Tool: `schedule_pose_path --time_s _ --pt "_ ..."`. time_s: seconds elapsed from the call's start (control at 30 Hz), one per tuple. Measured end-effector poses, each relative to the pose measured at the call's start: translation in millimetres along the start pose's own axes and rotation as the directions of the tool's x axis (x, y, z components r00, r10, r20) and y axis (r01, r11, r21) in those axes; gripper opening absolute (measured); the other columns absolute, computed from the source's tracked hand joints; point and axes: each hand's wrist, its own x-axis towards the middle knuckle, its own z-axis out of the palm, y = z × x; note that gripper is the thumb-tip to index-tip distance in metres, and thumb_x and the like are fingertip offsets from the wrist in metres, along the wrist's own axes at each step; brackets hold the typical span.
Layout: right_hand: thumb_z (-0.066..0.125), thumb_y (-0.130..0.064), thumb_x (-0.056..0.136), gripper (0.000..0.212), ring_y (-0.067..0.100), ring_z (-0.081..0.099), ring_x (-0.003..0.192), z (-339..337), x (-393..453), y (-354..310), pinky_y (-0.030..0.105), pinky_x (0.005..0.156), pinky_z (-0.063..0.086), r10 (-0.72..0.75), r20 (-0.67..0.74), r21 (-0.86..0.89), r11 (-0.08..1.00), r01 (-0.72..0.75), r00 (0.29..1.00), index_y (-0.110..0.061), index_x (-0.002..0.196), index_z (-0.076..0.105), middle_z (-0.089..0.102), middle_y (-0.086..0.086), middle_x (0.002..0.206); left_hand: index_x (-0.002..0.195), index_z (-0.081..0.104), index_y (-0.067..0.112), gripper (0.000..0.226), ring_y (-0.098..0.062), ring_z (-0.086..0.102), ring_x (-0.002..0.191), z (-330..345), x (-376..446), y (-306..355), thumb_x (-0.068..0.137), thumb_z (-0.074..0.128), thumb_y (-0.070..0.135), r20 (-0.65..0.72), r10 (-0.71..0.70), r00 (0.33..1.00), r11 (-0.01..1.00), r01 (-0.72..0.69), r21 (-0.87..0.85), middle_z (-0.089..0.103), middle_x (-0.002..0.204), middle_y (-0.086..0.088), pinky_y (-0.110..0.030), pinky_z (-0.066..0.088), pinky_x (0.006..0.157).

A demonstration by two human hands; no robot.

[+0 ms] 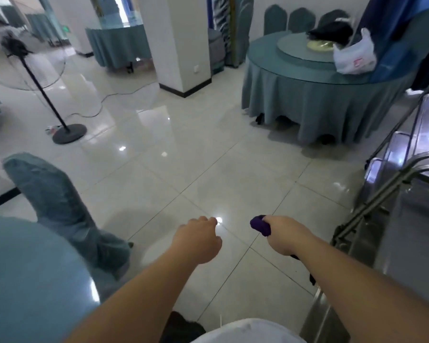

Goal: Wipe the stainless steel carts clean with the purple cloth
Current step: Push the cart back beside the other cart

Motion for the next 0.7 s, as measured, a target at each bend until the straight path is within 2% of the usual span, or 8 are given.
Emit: schedule_pose_path --time_s 0.13,0.23,0.37,0.47,0.57,0.7 --pt "0.047 -0.016 0.096 0.033 0.020 0.064 0.098 -21.6 35.2 25.6 0.038 0.088 0.056 0.059 -0.009 0.091 0.994 -0.058 0.998 -0.031 0.122 0.059 0.065 -0.003 0.111 0.146 0.049 0.024 0.047 -0.027 0.053 0.130 -23.1 70.5 17.8 0.103 0.044 0.044 0.033 0.074 0.997 0.994 -0.077 0.072 0.056 0.140 0.001 -0.043 0.044 0.100" --pt "0.048 -0.019 0.096 0.034 0.019 0.064 0.094 -34.0 60.6 48.8 0.035 0.085 0.055 0.143 -0.027 0.130 0.982 -0.138 0.989 -0.035 0.123 0.059 0.065 -0.005 0.108 0.147 0.048 0.024 0.047 -0.027 0.052 0.132 -38.2 129.0 32.8 0.104 0.043 0.044 0.075 0.162 0.984 0.979 -0.170 0.112 0.056 0.142 0.000 -0.043 0.043 0.104" --pt "0.050 -0.015 0.093 0.025 0.017 0.062 0.090 -52.3 97.5 81.2 0.033 0.078 0.052 0.302 -0.046 0.146 0.945 -0.292 0.952 -0.032 0.109 0.057 0.062 -0.006 0.100 0.148 0.047 0.024 0.048 -0.026 0.051 0.133 -59.4 214.4 57.0 0.104 0.044 0.042 0.112 0.303 0.946 0.937 -0.318 0.142 0.055 0.144 0.001 -0.043 0.043 0.103" --pt "0.053 -0.011 0.092 0.027 0.017 0.062 0.093 -70.3 118.1 99.5 0.035 0.084 0.053 0.440 -0.037 0.144 0.891 -0.431 0.897 -0.028 0.112 0.056 0.060 -0.006 0.102 0.148 0.047 0.023 0.049 -0.026 0.052 0.131 -79.9 274.8 77.9 0.103 0.045 0.042 0.152 0.430 0.890 0.873 -0.453 0.179 0.055 0.142 0.000 -0.043 0.043 0.100" --pt "0.052 -0.014 0.095 0.027 0.014 0.058 0.093 -84.0 130.8 109.6 0.034 0.087 0.050 0.552 -0.025 0.237 0.813 -0.532 0.833 -0.030 0.116 0.055 0.055 -0.010 0.100 0.148 0.048 0.022 0.048 -0.027 0.053 0.128 -98.3 326.1 102.5 0.103 0.045 0.041 0.222 0.541 0.811 0.786 -0.582 0.211 0.056 0.141 -0.001 -0.043 0.043 0.099" --pt "0.054 -0.019 0.095 0.010 0.015 0.064 0.086 -82.7 135.4 118.0 0.038 0.088 0.056 0.675 0.013 0.424 0.665 -0.616 0.738 -0.028 0.098 0.056 0.064 -0.004 0.095 0.149 0.046 0.021 0.049 -0.029 0.053 0.128 -107.7 373.6 145.2 0.104 0.043 0.041 0.323 0.635 0.702 0.644 -0.712 0.281 0.056 0.142 -0.003 -0.045 0.045 0.102"
